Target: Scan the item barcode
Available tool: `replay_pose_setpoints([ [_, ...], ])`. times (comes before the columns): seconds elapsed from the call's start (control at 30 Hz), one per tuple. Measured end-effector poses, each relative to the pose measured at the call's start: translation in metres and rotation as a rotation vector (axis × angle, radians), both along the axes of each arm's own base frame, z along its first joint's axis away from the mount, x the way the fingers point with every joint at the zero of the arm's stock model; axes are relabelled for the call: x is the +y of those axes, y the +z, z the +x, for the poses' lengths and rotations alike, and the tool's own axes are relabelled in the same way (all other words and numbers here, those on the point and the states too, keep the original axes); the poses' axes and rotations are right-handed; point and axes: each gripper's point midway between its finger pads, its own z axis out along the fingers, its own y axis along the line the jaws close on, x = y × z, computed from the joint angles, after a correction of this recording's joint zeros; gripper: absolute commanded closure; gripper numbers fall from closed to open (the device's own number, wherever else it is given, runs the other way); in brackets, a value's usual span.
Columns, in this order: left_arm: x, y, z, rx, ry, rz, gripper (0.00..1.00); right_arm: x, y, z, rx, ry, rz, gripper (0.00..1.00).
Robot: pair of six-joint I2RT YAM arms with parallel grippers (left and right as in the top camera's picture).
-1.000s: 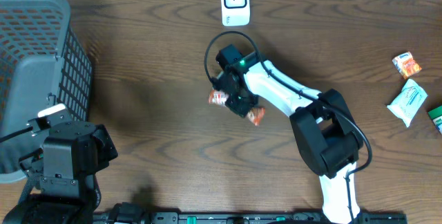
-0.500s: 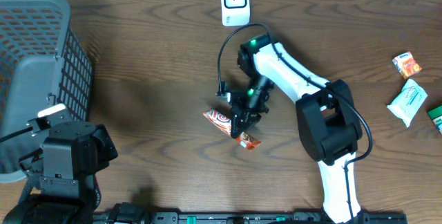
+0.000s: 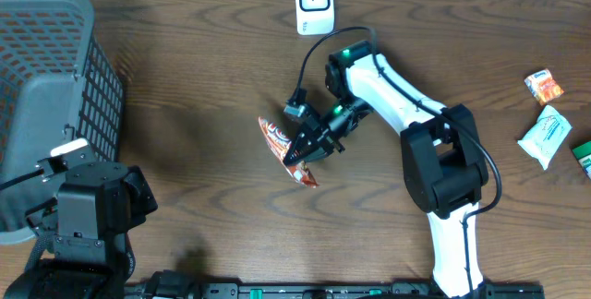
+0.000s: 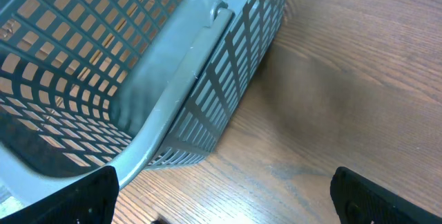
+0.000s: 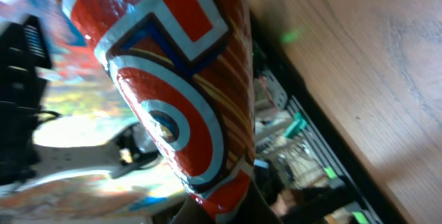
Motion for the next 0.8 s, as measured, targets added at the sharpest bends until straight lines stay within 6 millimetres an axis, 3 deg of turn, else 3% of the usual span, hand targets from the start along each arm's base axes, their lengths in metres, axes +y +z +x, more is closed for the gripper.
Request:
replay_pose_setpoints([
  [0.17,0.000,0.000,0.000,0.000,0.000,0.000,0.02,0.000,0.001,0.010,-0.020,-0.034,0.031,0.99],
  [0.33,0.000,0.000,0.000,0.000,0.000,0.000,0.02,-0.004,-0.046,0.033,-0.314,0.060,-0.043,0.95],
  [0.37,0.000,0.000,0.000,0.000,0.000,0.000,0.02,-0.006,-0.057,0.040,-0.373,0.074,-0.084,0.72],
  [0.4,0.000,0.000,0.000,0.000,0.000,0.000,0.02,-0.008,-0.071,0.047,-0.427,0.087,-0.145,0.30],
  [0.43,0.000,0.000,0.000,0.000,0.000,0.000,0.02,-0.011,-0.085,0.056,-0.489,0.100,-0.226,0.01],
  [0.5,0.000,0.000,0.000,0.000,0.000,0.000,0.02,-0.019,-0.103,0.065,-0.545,0.110,-0.377,0.01],
  [0.6,0.000,0.000,0.000,0.000,0.000,0.000,0.02,-0.034,-0.122,0.071,-0.593,0.119,-0.596,0.01],
  [0.63,0.000,0.000,0.000,0.000,0.000,0.000,0.02,-0.038,-0.125,0.072,-0.600,0.117,-0.649,0.10],
  [0.67,0.000,0.000,0.000,0.000,0.000,0.000,0.02,-0.040,-0.128,0.072,-0.609,0.117,-0.688,0.41],
  [0.7,0.000,0.000,0.000,0.000,0.000,0.000,0.02,-0.043,-0.129,0.072,-0.611,0.113,-0.728,0.82],
  [0.73,0.000,0.000,0.000,0.000,0.000,0.000,0.02,-0.045,-0.129,0.073,-0.608,0.106,-0.758,0.99],
  [0.8,0.000,0.000,0.000,0.000,0.000,0.000,0.02,-0.050,-0.127,0.076,-0.597,0.079,-0.811,0.99],
])
